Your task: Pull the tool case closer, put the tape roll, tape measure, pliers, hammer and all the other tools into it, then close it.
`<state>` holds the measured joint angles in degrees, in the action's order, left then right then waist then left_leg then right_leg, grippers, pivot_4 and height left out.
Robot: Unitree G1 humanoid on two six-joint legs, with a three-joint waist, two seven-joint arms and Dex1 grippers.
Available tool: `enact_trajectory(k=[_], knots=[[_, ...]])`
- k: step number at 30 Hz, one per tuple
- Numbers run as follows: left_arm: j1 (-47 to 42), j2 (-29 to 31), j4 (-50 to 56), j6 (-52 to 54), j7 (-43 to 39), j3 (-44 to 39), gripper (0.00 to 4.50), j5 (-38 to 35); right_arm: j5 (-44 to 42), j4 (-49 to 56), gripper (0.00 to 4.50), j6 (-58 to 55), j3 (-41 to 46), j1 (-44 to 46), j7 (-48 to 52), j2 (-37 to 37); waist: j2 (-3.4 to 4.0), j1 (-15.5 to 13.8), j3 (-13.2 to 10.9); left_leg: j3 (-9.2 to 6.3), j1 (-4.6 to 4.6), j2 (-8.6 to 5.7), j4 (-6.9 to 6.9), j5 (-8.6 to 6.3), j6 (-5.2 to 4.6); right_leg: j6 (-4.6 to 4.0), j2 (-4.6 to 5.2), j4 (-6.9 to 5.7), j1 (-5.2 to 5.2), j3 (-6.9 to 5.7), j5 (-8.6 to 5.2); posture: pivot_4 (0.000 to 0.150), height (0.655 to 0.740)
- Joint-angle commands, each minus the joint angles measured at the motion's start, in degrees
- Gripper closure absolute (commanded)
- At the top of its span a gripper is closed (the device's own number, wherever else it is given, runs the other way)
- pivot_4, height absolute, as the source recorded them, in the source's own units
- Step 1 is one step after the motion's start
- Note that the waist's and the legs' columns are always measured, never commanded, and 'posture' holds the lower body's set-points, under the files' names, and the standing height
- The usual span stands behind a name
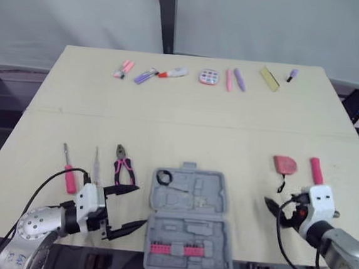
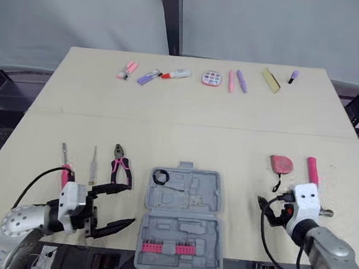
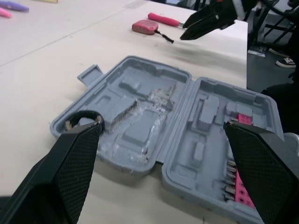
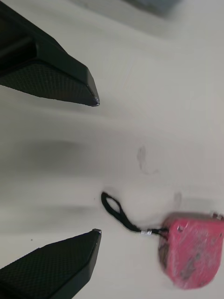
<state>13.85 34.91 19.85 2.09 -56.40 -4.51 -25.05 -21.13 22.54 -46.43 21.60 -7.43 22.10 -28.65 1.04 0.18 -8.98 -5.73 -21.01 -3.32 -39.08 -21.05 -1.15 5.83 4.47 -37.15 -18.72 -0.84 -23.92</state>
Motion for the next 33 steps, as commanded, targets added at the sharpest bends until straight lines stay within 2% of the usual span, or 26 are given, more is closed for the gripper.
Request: enact_trajectory(k=[1, 8, 13, 24, 27, 33], knots=[[-0.5, 0.2, 1.5, -0.2, -0.5, 0.8, 0.00, -0.4, -0.8, -2.8, 0.05, -3.8, 1.5, 4.0, -3.4, 0.9, 0.07, 0.0, 0.0, 0.01, -0.01, 0.00, 0.00, 0.00, 0.00, 0.00, 0.00, -0.05, -0.02, 0.00, 0.00, 0.150, 0.7134], [-1.2, 0.1, 1.5, -0.2, -0.1, 1.5, 0.00, 0.2, 2.3, -16.3, 0.05, -1.6, -0.3, 14.8, -6.6, 0.8, 0.11, 0.0, 0.0, 0.03, 0.00, -0.04, -0.01, 0.00, -0.01, 0.00, 0.03, -0.37, -0.18, 0.04, 0.00, 0.150, 0.7134], [-1.1, 0.0, 2.1, 0.1, 0.7, 1.4, 0.00, 0.4, 4.6, -23.9, 0.05, 1.8, -1.7, 18.9, -6.6, -0.2, 0.11, 0.1, 0.0, 0.03, -0.01, -0.08, -0.02, 0.00, -0.01, 0.00, 0.05, -0.50, -0.24, 0.05, 0.00, 0.150, 0.7134], [-0.5, 0.3, 3.5, 0.8, 2.3, 1.1, 0.00, 0.4, 5.8, -28.0, 0.05, 4.3, -4.0, 20.3, -5.6, -1.4, 0.07, 0.1, 0.1, 0.03, -0.01, -0.06, -0.05, 0.00, -0.01, 0.00, 0.05, -0.54, -0.24, 0.06, 0.00, 0.150, 0.7134], [-0.7, 0.3, 3.7, 1.2, 2.6, 1.2, 0.00, 0.4, 5.7, -27.7, 0.90, 4.2, -4.3, 20.1, -5.9, -1.2, 0.07, 0.1, 0.1, 0.03, -0.01, -0.06, -0.05, 0.00, -0.01, 0.00, 0.04, -0.54, -0.24, 0.06, 0.00, 0.150, 0.7134], [-1.1, 0.3, 4.0, 1.8, 3.0, 1.6, 0.00, 0.5, 5.6, -26.9, 3.87, 3.9, -4.7, 19.3, -6.1, -1.1, 0.06, -0.1, 0.1, 0.00, -0.02, -0.08, -0.06, 0.00, -0.01, 0.00, 0.06, -0.55, -0.23, 0.07, 0.00, 0.150, 0.7134]])
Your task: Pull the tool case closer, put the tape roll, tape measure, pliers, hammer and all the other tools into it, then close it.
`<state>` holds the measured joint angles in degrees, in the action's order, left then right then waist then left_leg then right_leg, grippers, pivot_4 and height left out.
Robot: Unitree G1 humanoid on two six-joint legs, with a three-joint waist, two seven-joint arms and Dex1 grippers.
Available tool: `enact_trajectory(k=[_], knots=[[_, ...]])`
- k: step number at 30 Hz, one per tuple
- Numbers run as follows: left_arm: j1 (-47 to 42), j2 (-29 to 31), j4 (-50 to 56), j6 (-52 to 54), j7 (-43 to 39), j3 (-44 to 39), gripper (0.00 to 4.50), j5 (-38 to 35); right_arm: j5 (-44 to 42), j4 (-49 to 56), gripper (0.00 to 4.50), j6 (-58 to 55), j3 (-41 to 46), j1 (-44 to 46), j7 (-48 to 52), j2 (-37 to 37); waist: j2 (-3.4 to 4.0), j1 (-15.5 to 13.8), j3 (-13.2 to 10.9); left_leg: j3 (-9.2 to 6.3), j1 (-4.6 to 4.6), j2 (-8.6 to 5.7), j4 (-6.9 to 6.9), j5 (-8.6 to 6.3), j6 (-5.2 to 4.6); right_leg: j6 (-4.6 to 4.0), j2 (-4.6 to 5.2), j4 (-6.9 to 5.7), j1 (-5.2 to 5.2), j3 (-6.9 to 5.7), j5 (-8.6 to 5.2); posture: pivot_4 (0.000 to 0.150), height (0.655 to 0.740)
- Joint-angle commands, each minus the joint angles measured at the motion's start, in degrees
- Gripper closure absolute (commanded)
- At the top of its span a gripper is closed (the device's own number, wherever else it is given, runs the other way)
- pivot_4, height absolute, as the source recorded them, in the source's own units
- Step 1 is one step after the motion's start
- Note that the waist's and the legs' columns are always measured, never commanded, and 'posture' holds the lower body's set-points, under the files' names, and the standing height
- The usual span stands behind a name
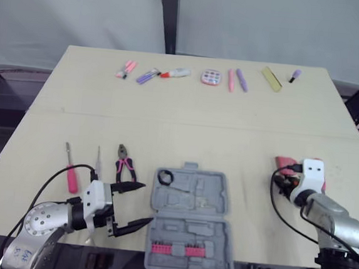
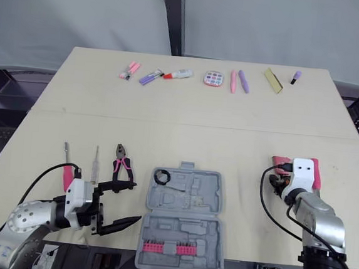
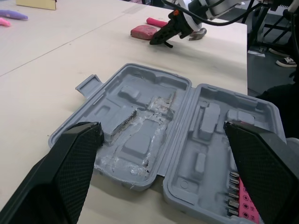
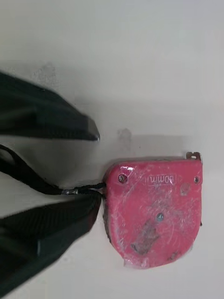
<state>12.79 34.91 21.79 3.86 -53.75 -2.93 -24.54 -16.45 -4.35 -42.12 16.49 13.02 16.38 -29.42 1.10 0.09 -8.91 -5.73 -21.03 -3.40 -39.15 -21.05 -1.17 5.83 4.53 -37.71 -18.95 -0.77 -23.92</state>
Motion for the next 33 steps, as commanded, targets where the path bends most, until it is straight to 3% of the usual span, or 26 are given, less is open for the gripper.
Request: enact_trajectory(k=[1, 7, 12, 21, 33], knots=[[-0.1, 0.3, 2.2, 0.2, 0.4, 0.0, 0.00, 0.0, 0.8, 0.1, 4.39, -0.5, 0.3, -1.3, -0.4, -0.3, 0.00, 0.0, 0.0, 0.00, 0.00, 0.00, 0.00, 0.00, 0.00, 0.00, 0.00, 0.00, 0.00, 0.00, 0.00, 0.150, 0.7134], [-0.4, 0.1, 2.4, 0.8, 0.9, 0.4, 0.00, 0.1, 0.3, 1.8, 4.49, -2.1, 0.3, -2.3, -0.7, -0.1, 0.00, 0.0, 0.0, -0.02, 0.00, 0.00, 0.00, 0.00, 0.00, 0.00, 0.00, 0.00, 0.00, 0.00, 0.00, 0.150, 0.7134], [-0.6, 0.0, 2.0, 0.9, 0.6, 0.7, 0.00, -0.1, -1.4, 10.3, 4.49, -7.1, 0.9, -6.2, -1.4, 1.3, 0.00, 0.0, 0.0, -0.04, -0.02, 0.01, 0.02, 0.00, 0.00, 0.00, -0.01, 0.00, 0.00, 0.00, 0.00, 0.150, 0.7134], [-1.4, 0.0, 0.3, 0.2, -1.7, 2.0, 0.00, -0.5, -5.1, 31.5, 4.49, -18.2, 2.7, -19.6, -3.3, 5.9, 0.01, 0.0, 0.0, -0.07, -0.01, 0.01, 0.03, 0.00, 0.00, 0.00, -0.02, 0.01, 0.00, 0.05, 0.00, 0.150, 0.7134], [-3.8, -1.0, -2.7, -1.1, -4.4, 4.4, 0.00, -0.2, -6.0, 46.3, 4.49, -24.1, 1.6, -33.5, -4.4, 11.6, 0.01, 0.0, 0.0, -0.11, 0.02, 0.00, 0.06, 0.00, 0.00, 0.00, -0.03, 0.02, 0.00, 0.11, 0.00, 0.150, 0.7134]])
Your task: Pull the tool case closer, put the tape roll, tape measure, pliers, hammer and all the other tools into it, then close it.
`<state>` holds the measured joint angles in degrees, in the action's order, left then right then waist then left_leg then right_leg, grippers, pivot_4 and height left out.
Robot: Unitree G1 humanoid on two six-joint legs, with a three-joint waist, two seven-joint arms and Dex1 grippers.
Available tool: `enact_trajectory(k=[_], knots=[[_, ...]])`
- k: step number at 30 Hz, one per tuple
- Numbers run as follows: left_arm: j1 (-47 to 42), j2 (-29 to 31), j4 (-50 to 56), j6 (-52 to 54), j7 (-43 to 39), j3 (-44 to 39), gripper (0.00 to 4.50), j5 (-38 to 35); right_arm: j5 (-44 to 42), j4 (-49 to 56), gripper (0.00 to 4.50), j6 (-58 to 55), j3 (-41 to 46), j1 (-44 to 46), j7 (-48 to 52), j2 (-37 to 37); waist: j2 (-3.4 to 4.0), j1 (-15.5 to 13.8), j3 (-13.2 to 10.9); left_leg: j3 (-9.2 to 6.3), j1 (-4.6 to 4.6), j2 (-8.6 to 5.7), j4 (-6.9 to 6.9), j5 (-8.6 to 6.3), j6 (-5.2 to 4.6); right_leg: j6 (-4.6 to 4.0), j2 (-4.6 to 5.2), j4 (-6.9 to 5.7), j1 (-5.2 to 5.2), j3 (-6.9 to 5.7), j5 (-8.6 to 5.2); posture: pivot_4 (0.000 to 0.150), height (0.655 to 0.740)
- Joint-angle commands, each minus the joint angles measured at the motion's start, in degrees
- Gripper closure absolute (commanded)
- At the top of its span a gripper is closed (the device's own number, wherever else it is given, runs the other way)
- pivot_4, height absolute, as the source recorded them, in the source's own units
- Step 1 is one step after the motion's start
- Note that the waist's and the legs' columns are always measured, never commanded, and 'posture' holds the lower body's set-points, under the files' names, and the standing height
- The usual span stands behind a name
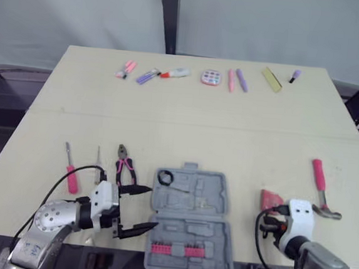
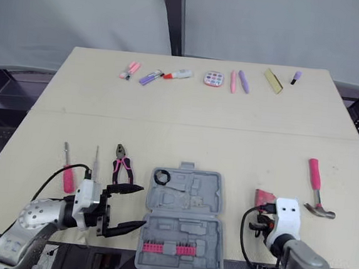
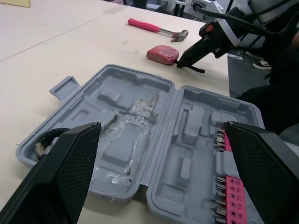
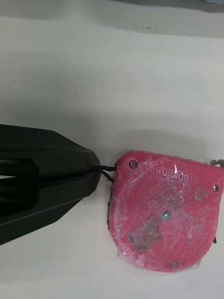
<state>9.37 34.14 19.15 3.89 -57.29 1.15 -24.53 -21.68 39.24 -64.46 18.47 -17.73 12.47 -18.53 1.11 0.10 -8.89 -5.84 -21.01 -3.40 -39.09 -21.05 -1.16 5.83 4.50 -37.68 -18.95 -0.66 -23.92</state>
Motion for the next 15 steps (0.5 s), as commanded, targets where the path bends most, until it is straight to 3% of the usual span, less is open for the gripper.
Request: enact_trajectory(k=[1, 15], knots=[[-0.5, -0.3, -0.3, -1.3, -1.0, 0.4, 0.00, -0.1, -0.8, 3.4, 4.49, -1.9, -0.7, -3.5, -0.4, 0.8, 0.01, 0.0, 0.0, 0.00, 0.00, 0.00, 0.00, 0.00, 0.00, 0.00, 0.00, 0.00, 0.00, 0.00, 0.00, 0.150, 0.7134], [-1.3, -0.5, -2.0, -2.5, -1.6, 0.9, 0.00, 0.3, -0.9, 6.5, 4.49, -2.0, -3.4, -9.0, 0.1, 1.5, -0.02, 0.0, 0.0, -0.01, 0.04, 0.00, 0.02, 0.00, 0.00, 0.00, -0.01, -0.01, 0.00, 0.02, 0.00, 0.150, 0.7134]])
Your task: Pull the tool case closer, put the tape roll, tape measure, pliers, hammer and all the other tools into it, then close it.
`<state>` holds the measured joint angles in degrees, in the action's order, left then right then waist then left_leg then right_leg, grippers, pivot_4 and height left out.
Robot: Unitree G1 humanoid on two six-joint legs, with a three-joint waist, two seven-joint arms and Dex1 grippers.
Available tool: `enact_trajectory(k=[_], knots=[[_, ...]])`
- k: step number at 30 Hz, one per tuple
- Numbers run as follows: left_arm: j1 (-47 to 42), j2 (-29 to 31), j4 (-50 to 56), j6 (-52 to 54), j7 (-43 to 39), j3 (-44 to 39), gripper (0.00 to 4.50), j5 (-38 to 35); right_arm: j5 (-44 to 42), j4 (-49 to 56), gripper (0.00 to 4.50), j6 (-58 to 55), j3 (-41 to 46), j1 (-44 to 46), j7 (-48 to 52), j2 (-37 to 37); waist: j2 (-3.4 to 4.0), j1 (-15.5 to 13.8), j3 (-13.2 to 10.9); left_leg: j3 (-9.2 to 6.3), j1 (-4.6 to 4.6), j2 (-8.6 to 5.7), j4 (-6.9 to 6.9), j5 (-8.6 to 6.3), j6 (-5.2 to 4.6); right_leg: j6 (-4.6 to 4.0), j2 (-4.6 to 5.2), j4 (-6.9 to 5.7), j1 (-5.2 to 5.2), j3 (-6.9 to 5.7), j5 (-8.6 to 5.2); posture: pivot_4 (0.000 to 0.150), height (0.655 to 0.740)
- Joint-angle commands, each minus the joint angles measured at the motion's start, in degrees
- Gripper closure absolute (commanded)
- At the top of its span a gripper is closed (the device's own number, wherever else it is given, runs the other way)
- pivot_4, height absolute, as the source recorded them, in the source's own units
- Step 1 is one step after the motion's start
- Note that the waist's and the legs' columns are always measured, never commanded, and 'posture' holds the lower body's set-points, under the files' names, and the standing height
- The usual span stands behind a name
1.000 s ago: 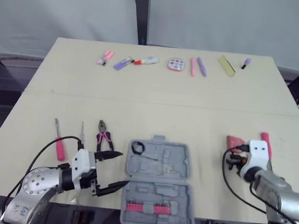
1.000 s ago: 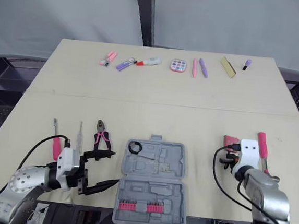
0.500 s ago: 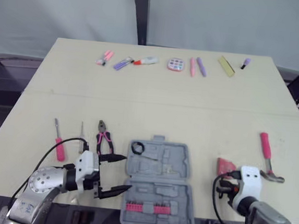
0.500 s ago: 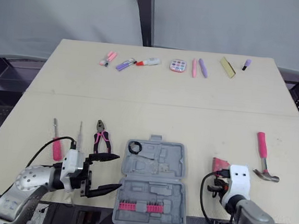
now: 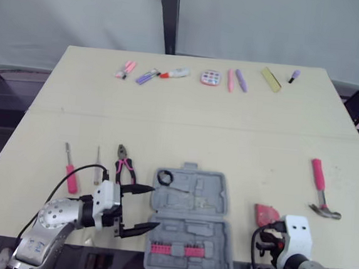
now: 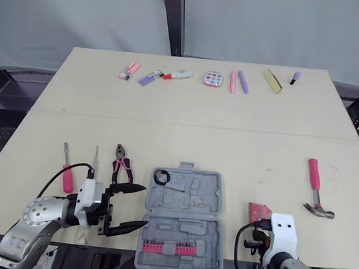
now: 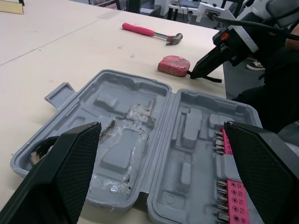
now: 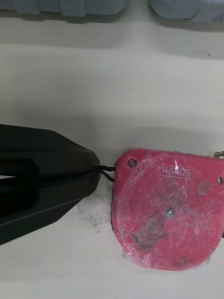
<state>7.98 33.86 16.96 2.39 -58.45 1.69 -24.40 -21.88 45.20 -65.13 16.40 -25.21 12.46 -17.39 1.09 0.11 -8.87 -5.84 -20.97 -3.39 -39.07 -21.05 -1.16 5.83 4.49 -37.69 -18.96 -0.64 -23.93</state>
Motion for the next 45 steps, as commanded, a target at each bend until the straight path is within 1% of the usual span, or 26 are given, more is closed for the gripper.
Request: enact_trajectory(k=[1, 24, 35, 38, 40, 41, 42, 45], knots=[[0.1, -0.2, 0.2, -1.0, -0.4, 0.4, 0.00, 0.2, -0.7, 0.6, 4.49, -1.4, -1.4, -1.6, 0.1, 0.3, -0.01, 0.0, 0.0, 0.00, 0.00, 0.00, 0.00, 0.00, 0.00, 0.00, 0.00, 0.00, 0.00, 0.00, 0.00, 0.150, 0.7134], [1.2, -0.8, 0.7, -1.1, 0.4, 0.7, 0.00, 0.6, -1.4, 2.7, 4.49, -2.6, -0.6, -4.3, 0.7, -0.2, -0.05, 0.0, 0.0, -0.01, 0.01, 0.00, 0.00, 0.00, 0.00, 0.00, 0.00, -0.01, 0.00, 0.01, 0.00, 0.150, 0.7134], [1.3, -1.3, 0.1, -1.5, 0.4, 0.8, 0.00, 1.0, -2.0, 2.2, 4.49, -3.3, 0.1, -2.9, 0.7, -0.8, -0.05, 0.0, 0.0, -0.01, 0.00, 0.00, 0.00, 0.00, 0.00, 0.00, 0.00, -0.01, 0.00, 0.00, 0.00, 0.150, 0.7134], [1.3, -1.6, 0.3, -1.5, 0.7, 1.0, 0.00, 1.3, -3.2, 2.5, 3.62, -4.8, 2.3, -1.9, 0.4, 0.0, -0.06, 0.0, 0.0, -0.01, 0.01, 0.00, 0.00, 0.00, 0.00, 0.00, 0.00, 0.00, 0.00, 0.01, 0.00, 0.150, 0.7134], [1.3, -1.8, 0.4, -1.3, 0.9, 1.2, 0.00, 1.4, -4.1, 3.2, 2.73, -5.8, 3.4, -1.8, 0.7, -0.1, -0.07, 0.0, 0.0, -0.01, 0.01, 0.00, 0.00, 0.00, 0.00, 0.00, 0.00, 0.00, 0.01, 0.01, 0.00, 0.150, 0.7134], [1.3, -1.9, 0.5, -1.3, 1.0, 1.2, 0.00, 1.4, -4.6, 3.6, 2.16, -6.3, 3.9, -2.0, 0.9, -0.3, -0.08, -0.1, 0.0, 0.00, 0.00, -0.01, -0.01, 0.00, 0.00, 0.00, 0.01, 0.01, 0.02, 0.02, 0.00, 0.150, 0.7134], [1.4, -2.0, 0.5, -1.3, 1.1, 1.3, 0.00, 1.5, -5.0, 4.0, 1.73, -6.6, 4.5, -2.3, 1.1, -0.5, -0.09, -0.1, 0.1, -0.01, 0.01, -0.02, -0.01, 0.00, 0.00, 0.00, 0.02, 0.01, 0.03, 0.03, 0.00, 0.150, 0.7134], [1.6, -2.3, 0.6, -1.3, 1.5, 1.4, 0.00, 1.5, -6.4, 5.3, 0.24, -8.1, 6.2, -2.9, 1.8, -1.0, -0.09, -0.2, 0.1, -0.02, 0.00, -0.06, -0.01, 0.00, 0.00, 0.00, 0.03, 0.01, 0.03, 0.07, 0.00, 0.150, 0.7134]])
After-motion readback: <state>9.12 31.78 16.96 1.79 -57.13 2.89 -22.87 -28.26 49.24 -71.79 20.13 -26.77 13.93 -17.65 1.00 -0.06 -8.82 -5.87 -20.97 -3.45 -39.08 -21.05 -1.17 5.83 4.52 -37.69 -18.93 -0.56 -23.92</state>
